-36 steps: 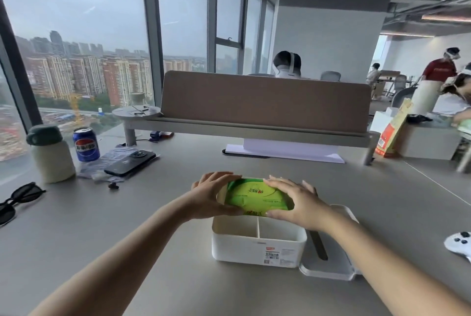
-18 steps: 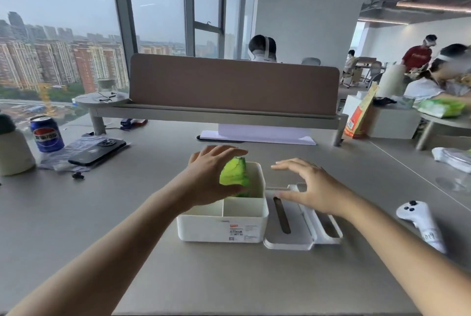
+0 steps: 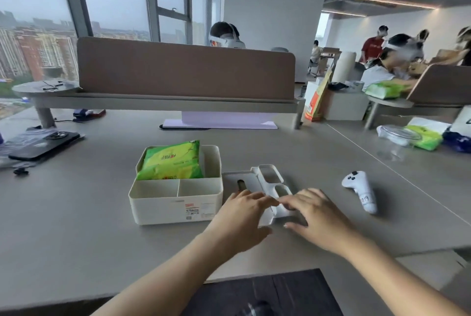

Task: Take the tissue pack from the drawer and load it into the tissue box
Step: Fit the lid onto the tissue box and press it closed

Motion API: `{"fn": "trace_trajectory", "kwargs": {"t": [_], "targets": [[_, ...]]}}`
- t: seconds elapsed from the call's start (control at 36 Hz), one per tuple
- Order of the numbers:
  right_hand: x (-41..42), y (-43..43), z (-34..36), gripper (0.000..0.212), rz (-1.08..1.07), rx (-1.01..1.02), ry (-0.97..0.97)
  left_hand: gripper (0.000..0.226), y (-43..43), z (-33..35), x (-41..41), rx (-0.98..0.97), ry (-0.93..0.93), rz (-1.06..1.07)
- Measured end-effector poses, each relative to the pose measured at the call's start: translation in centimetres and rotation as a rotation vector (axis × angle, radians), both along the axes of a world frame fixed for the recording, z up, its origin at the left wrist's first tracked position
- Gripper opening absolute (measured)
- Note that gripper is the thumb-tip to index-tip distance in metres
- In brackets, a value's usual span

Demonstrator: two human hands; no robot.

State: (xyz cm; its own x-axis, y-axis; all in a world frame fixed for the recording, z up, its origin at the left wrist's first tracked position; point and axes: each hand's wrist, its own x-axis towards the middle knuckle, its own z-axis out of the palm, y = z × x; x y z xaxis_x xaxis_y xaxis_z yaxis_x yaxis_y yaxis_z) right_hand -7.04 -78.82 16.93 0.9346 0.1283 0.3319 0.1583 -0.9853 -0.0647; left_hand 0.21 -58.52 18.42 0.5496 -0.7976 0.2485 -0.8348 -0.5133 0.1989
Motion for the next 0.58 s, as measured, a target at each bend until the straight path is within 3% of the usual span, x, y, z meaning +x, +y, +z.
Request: {"fn": "trace_trajectory", "kwargs": {"t": [0.08,0.14,0.22,0.39,0.58], "targets": [[-0.4,-0.6,-0.2,0.051,0.000,-0.074,-0.077,0.056,-0.1,-0.7,0.3,-0.009,0.067,0.012],[-0.7,-1.0,-0.3,0.038,0.048,-0.101,-0.132,0.056,-0.1,-1.1,0.6,-0.019,0.105,0.013],[-1.1,-1.8,0.3,0.022,0.096,-0.040,-0.224,0.054,-0.2,-1.4,1.2,-0.050,0.106,-0.002],[-1.3,-1.9,5.0,0.019,0.034,0.083,-0.432,0.054,-0.9,1.0,1.9,-0.298,0.097,-0.006],[0.9,-2.0,10.0,0.016,-0.069,0.432,-0.607,0.108,-0.8,4.5,3.4,-0.735,0.191,0.023]]}}
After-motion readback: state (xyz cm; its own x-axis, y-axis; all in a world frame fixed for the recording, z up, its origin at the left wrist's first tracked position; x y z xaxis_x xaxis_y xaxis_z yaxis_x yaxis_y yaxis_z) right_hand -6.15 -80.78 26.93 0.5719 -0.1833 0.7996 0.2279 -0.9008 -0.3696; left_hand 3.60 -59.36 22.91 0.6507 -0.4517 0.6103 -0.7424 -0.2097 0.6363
